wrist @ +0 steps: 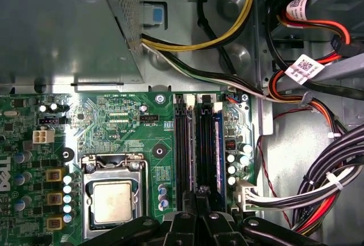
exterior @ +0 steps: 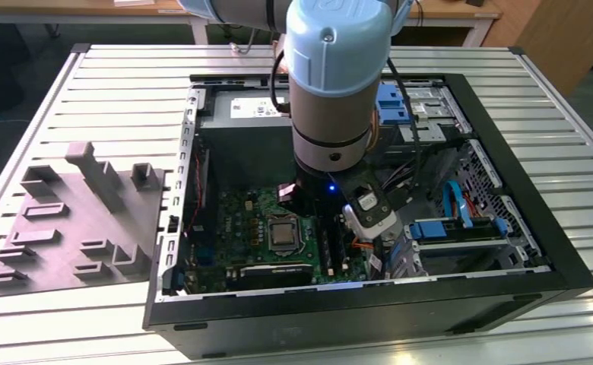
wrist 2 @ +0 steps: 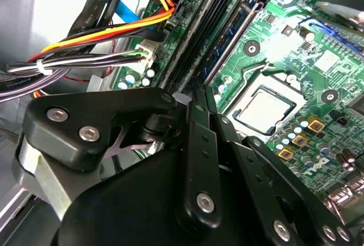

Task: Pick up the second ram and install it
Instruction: 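Insert the second ram into the second slot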

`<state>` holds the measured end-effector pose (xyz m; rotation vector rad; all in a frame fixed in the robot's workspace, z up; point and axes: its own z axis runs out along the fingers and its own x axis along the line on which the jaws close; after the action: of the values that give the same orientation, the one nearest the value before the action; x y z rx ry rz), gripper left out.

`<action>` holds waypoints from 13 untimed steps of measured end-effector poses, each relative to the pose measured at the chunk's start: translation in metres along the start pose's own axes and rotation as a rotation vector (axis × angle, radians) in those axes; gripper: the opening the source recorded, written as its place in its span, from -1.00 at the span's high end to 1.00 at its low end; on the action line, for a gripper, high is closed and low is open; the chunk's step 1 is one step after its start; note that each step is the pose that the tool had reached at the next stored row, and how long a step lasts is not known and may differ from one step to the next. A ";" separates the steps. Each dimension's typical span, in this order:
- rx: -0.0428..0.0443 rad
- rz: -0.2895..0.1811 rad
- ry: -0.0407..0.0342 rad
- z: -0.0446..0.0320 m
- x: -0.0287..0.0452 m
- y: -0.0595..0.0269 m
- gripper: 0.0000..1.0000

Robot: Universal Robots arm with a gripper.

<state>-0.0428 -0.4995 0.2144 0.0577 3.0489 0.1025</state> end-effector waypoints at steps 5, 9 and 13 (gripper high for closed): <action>-0.0001 0.000 0.0000 0.0002 0.0000 0.0000 0.77; -0.0005 0.000 -0.0002 0.0006 0.0000 0.0000 0.63; 0.0000 0.000 0.0000 0.0005 0.0000 0.0000 0.63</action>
<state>-0.0428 -0.4995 0.2139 0.0578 3.0489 0.1024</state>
